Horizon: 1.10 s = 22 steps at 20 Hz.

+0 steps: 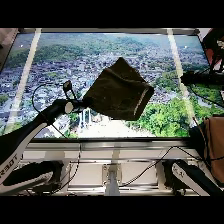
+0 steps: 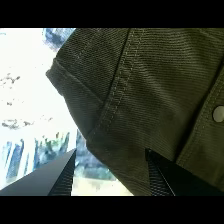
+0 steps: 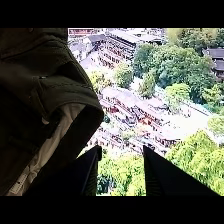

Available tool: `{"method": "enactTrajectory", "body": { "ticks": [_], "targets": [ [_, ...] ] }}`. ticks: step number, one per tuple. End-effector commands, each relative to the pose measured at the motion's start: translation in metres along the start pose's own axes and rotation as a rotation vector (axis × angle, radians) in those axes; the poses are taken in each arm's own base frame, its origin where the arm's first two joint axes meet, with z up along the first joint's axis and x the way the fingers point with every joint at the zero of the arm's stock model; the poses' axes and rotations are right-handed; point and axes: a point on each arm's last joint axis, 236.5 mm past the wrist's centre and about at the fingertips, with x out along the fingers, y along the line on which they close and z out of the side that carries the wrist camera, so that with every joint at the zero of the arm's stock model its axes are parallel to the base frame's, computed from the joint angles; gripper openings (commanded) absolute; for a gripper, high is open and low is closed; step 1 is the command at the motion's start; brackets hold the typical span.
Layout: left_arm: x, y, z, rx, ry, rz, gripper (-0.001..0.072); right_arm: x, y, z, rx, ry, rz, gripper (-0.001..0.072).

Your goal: Fold the clothes and pants, and hang the long-sleeved shirts on hangers.

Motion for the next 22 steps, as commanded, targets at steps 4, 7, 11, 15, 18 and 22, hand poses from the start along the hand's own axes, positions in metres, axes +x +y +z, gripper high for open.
{"method": "enactTrajectory", "body": {
  "ticks": [4, 7, 11, 15, 18, 22],
  "targets": [
    [0.014, 0.007, -0.002, -0.054, 0.007, 0.016, 0.0502, 0.000, -0.001, 0.004, 0.001, -0.017, -0.004, 0.0310],
    [0.021, 0.005, 0.003, -0.061, -0.018, -0.001, 0.0501, 0.000, -0.001, 0.005, 0.001, -0.019, -0.005, 0.0310],
    [0.026, -0.016, 0.028, -0.153, -0.124, -0.106, 0.0470, 0.004, -0.003, 0.002, 0.006, -0.022, -0.008, 0.0310],
    [0.029, -0.025, 0.048, -0.233, -0.205, -0.170, 0.0147, 0.020, -0.004, -0.011, 0.028, -0.015, -0.005, 0.0309],
    [0.013, -0.043, 0.069, -0.199, -0.264, -0.220, 0.0032, 0.036, -0.003, -0.021, 0.063, -0.006, 0.010, 0.0310],
    [-0.062, -0.080, 0.100, 0.113, -0.425, -0.283, 0.0030, 0.048, 0.016, -0.026, 0.138, 0.016, 0.100, 0.0309]
  ]
}}
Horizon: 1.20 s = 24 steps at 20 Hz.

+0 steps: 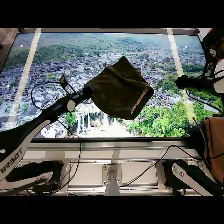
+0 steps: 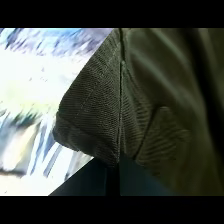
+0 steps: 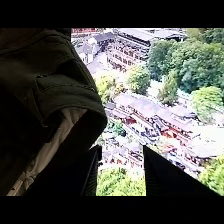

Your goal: Fold the clothes and pants, and hang the long-sleeved shirts on hangers.

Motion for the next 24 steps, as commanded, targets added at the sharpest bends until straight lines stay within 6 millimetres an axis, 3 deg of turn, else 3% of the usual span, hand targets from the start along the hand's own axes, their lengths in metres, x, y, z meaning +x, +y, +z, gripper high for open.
{"method": "enactTrajectory", "body": {
  "ticks": [1, 3, 4, 8, 13, 16, 18, 20, 22, 24],
  "targets": [
    [-0.049, -0.046, 0.041, 0.257, -0.116, -0.091, 0.0029, 0.008, 0.014, -0.003, 0.043, 0.004, 0.067, 0.0309],
    [-0.089, -0.056, 0.051, 0.332, -0.126, -0.084, 0.0029, 0.008, 0.020, -0.009, 0.046, 0.032, 0.093, 0.0304],
    [-0.106, -0.054, 0.048, 0.334, -0.097, -0.062, 0.0029, 0.007, 0.026, -0.016, 0.037, 0.059, 0.118, 0.0267],
    [-0.146, -0.012, 0.004, 0.343, 0.084, 0.078, 0.0029, 0.004, 0.065, -0.055, 0.041, 0.211, 0.292, 0.0247],
    [-0.153, 0.053, -0.076, 0.212, 0.243, 0.186, 0.0030, 0.000, 0.115, -0.152, 0.077, 0.489, 0.490, 0.0248],
    [-0.151, 0.067, -0.106, 0.177, 0.291, 0.203, 0.0029, -0.003, 0.147, -0.210, 0.106, 0.621, 0.586, 0.0257],
    [-0.151, 0.067, -0.116, 0.188, 0.309, 0.196, 0.0030, -0.005, 0.162, -0.236, 0.102, 0.675, 0.611, 0.0350],
    [-0.151, 0.067, -0.122, 0.202, 0.325, 0.194, 0.0030, -0.006, 0.174, -0.245, 0.054, 0.686, 0.623, 0.0367],
    [-0.150, 0.068, -0.125, 0.206, 0.334, 0.199, 0.0030, -0.001, 0.191, -0.241, 0.030, 0.640, 0.638, 0.0511],
    [-0.149, 0.070, -0.127, 0.205, 0.339, 0.206, 0.0030, 0.010, 0.202, -0.234, 0.015, 0.574, 0.622, 0.0521]
  ]
}}
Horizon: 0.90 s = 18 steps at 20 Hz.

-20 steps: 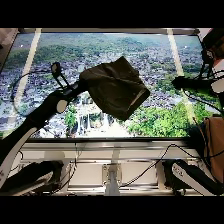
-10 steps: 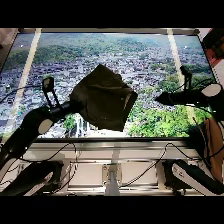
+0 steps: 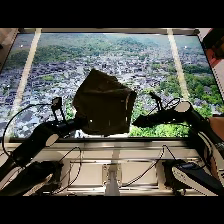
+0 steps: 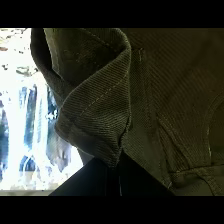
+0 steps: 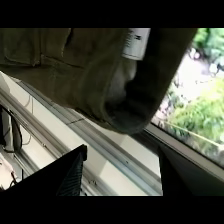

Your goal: Fold the clothes and pants, and hang the long-sleeved shirts on hangers.

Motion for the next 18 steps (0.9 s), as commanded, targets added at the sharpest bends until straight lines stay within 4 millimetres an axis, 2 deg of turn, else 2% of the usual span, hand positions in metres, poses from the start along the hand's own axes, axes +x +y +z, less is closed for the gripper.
{"method": "enactTrajectory", "body": {
  "ticks": [1, 6, 9, 12, 14, 16, 17, 18],
  "targets": [
    [0.004, 0.002, -0.007, -0.004, 0.019, 0.011, 0.0030, 0.019, 0.011, 0.013, -0.048, -0.069, -0.018, 0.0520],
    [0.005, 0.003, -0.007, -0.007, 0.022, 0.013, 0.0030, 0.025, 0.002, 0.037, -0.052, -0.165, -0.078, 0.0520],
    [0.005, 0.003, -0.007, -0.007, 0.022, 0.013, 0.0030, 0.040, -0.006, 0.030, 0.008, -0.115, -0.062, 0.0520],
    [0.005, 0.003, -0.007, -0.007, 0.022, 0.013, 0.0030, 0.048, 0.000, 0.033, 0.078, -0.119, -0.006, 0.0512],
    [0.005, 0.003, -0.007, -0.007, 0.022, 0.013, 0.0031, 0.050, 0.002, 0.036, 0.109, -0.125, 0.015, 0.0471],
    [0.005, 0.003, -0.008, -0.007, 0.022, 0.014, 0.0030, 0.053, 0.006, 0.037, 0.148, -0.122, 0.046, 0.0469],
    [0.005, 0.003, -0.008, -0.007, 0.022, 0.014, 0.0031, 0.056, 0.009, 0.035, 0.170, -0.111, 0.067, 0.0432],
    [0.005, 0.003, -0.007, -0.007, 0.022, 0.013, 0.0030, 0.057, 0.010, 0.034, 0.179, -0.101, 0.077, 0.0424]
  ]
}}
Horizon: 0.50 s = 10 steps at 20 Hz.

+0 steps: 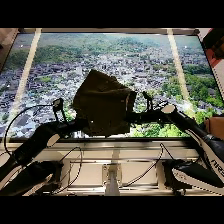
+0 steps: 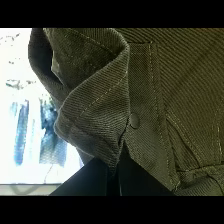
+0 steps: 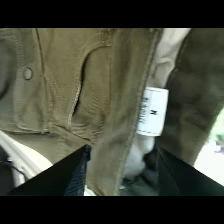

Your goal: Fold the clothes and pants, and hang the long-sleeved shirts on hangers.

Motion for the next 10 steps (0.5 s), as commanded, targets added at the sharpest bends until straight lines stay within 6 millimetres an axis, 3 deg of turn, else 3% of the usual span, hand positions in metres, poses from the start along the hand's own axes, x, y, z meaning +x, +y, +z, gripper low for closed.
{"method": "enactTrajectory", "body": {
  "ticks": [1, 2, 4, 7, 10],
  "targets": [
    [0.000, 0.000, 0.000, 0.000, 0.001, 0.001, 0.0030, 0.006, 0.008, -0.002, 0.058, 0.021, 0.049, 0.0384],
    [0.000, 0.000, -0.001, 0.000, 0.002, 0.001, 0.0030, 0.006, 0.008, 0.000, 0.059, 0.018, 0.052, 0.0297],
    [0.001, 0.002, -0.002, -0.003, 0.004, 0.004, 0.0031, 0.005, 0.011, 0.004, 0.053, 0.010, 0.055, 0.0256],
    [0.002, -0.002, 0.002, -0.007, -0.011, -0.011, 0.0030, 0.003, 0.014, 0.011, 0.033, -0.007, 0.057, 0.0023],
    [0.008, -0.005, 0.003, -0.014, -0.011, -0.019, 0.0030, 0.002, 0.016, 0.013, 0.011, -0.011, 0.060, 0.0023]
  ]
}}
